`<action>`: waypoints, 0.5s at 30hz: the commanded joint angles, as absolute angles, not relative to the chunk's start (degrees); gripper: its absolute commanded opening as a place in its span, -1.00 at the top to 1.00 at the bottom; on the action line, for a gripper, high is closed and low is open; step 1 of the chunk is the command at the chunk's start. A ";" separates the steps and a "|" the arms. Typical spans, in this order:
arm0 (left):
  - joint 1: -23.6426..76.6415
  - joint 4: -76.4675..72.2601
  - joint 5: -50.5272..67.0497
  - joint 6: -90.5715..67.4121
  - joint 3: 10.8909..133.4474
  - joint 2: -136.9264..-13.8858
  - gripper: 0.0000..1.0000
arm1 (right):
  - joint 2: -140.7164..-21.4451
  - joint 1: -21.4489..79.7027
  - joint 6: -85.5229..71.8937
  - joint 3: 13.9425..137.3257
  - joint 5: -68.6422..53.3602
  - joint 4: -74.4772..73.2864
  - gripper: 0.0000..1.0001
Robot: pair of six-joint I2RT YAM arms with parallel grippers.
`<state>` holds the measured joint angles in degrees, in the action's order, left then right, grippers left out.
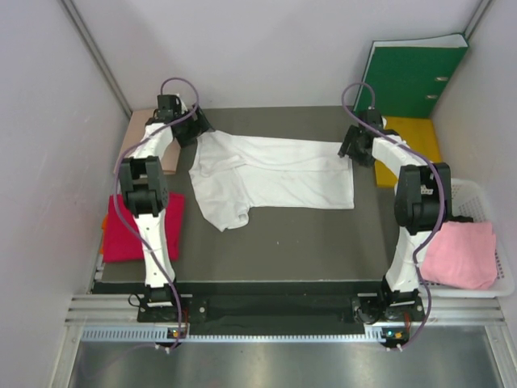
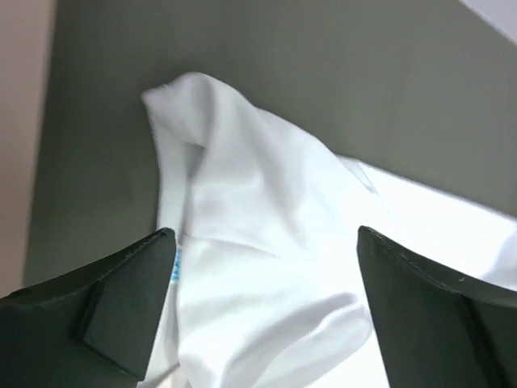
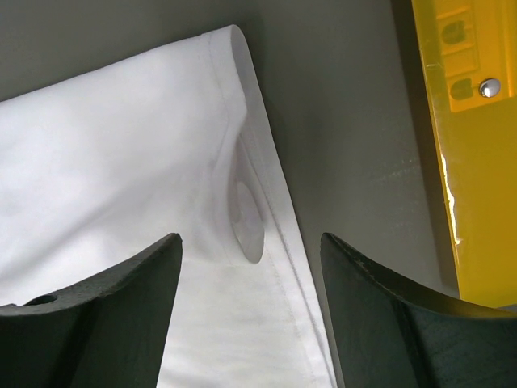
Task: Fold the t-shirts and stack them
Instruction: Fold the flattened tshirt in 1/3 of the way
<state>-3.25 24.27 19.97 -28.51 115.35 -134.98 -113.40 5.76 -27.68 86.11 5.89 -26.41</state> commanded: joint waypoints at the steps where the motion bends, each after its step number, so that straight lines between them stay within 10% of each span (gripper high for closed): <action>1: 2.26 25.91 22.58 -19.08 114.08 -127.53 -0.61 | -110.30 5.71 -27.86 85.87 5.19 -24.78 -0.39; 3: 3.25 29.52 24.95 -18.11 114.52 -129.81 0.90 | -110.39 5.71 -27.86 85.87 5.10 -24.78 -0.38; 15: 7.20 33.48 26.90 -16.18 112.94 -136.76 1.00 | -109.34 5.71 -27.51 83.50 5.10 -23.65 -0.38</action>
